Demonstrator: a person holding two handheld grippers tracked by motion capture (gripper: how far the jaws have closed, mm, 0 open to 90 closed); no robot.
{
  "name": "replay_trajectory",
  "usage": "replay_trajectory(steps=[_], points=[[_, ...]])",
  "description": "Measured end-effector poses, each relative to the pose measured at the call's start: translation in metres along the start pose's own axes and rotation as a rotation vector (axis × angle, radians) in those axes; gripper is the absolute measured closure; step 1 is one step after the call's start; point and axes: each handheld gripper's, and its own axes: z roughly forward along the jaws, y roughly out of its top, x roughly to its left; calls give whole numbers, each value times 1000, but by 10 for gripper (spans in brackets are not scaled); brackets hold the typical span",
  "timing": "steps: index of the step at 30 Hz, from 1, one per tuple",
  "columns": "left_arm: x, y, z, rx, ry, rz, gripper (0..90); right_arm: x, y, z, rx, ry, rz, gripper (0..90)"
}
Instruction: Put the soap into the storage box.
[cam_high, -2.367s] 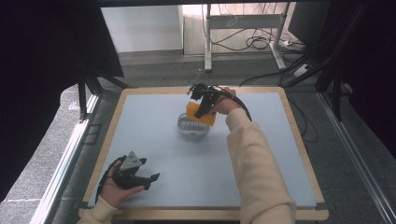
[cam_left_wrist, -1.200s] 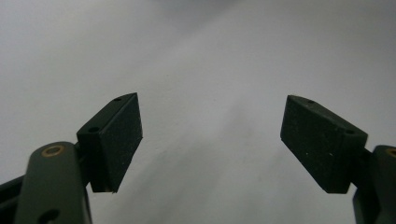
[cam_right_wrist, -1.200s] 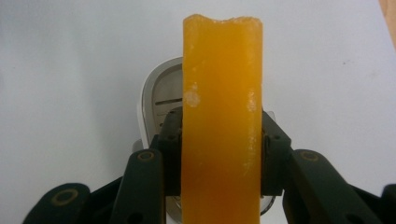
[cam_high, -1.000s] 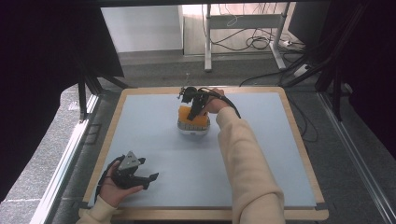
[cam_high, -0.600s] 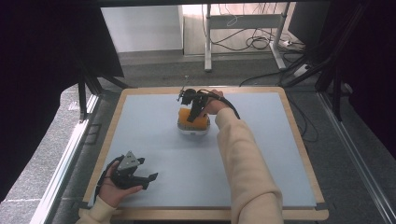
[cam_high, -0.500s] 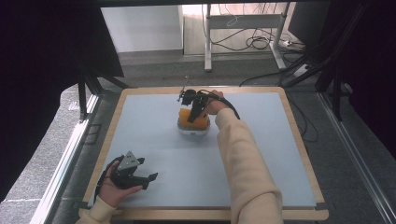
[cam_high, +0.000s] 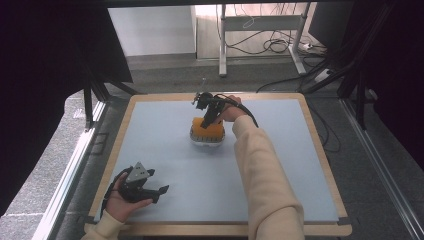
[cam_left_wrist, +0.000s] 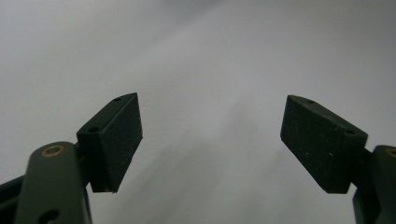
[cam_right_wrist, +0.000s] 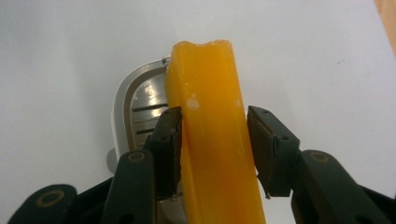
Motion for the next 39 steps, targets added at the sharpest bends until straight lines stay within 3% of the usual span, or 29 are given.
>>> replay_trajectory(steps=[7, 16, 23, 33, 39], points=[[0, 0, 0, 4, -4, -3, 204, -1, -2, -3, -13, -34, 47, 476], [0, 0, 0, 7, -2, -2, 203, -3, -4, -6, -25, -82, 72, 396], [1, -1, 0, 7, -1, -2, 203, -2, -5, -6, -31, -87, 87, 376], [1, 0, 1, 13, 1, 5, 203, 0, -15, -13, -87, -108, 150, 309], [1, -1, 2, 15, 2, 2, 203, 9, -26, -22, -132, -130, 185, 281]])
